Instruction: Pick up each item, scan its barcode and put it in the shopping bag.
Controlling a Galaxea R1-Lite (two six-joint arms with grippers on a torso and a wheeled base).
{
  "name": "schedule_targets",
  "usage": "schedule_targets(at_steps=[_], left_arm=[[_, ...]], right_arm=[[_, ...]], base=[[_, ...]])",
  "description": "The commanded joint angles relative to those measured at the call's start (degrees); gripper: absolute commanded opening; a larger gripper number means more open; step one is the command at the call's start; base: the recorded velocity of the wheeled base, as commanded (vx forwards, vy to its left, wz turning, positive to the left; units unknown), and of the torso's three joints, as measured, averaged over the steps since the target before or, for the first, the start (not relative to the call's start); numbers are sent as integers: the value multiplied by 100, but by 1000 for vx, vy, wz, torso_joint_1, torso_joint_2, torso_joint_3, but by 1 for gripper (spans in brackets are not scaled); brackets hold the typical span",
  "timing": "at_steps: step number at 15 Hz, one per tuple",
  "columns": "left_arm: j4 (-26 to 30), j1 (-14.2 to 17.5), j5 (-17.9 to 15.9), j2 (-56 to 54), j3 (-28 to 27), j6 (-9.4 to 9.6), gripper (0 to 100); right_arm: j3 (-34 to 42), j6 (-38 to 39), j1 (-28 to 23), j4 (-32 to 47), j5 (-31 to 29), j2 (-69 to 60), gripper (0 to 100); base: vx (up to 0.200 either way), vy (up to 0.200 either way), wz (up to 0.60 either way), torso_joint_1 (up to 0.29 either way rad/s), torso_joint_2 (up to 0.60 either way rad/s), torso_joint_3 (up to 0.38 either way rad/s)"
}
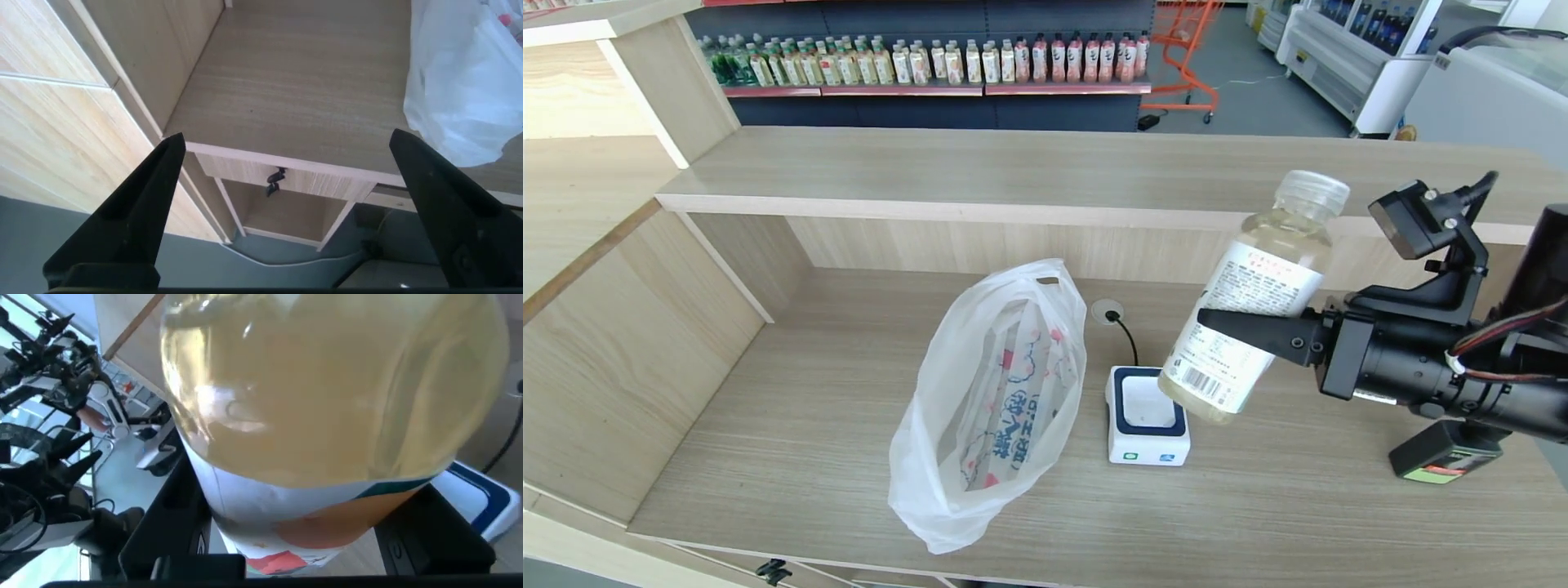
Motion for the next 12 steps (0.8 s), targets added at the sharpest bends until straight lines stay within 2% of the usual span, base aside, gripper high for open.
schedule_targets(at_steps=[1,4,7,10,12], left_arm=[[1,13,3,-2,0,-9,100],[1,13,3,-2,0,8,100],[1,13,3,-2,0,8,100],[1,13,3,-2,0,8,100],[1,13,3,-2,0,8,100]], right_arm=[[-8,76,59,-31,-46,95,0],[-148,76,243,-31,-617,543,0],[-412,76,384,-39,-1162,1185,0],[-430,85,498,-57,-1267,1677,0],[-526,50,665,-92,-1645,2090,0]], base=[[0,200,0,12,-2,2],[0,200,0,-6,1,1],[0,0,0,0,0,0],[0,0,0,0,0,0],[0,0,0,0,0,0]])
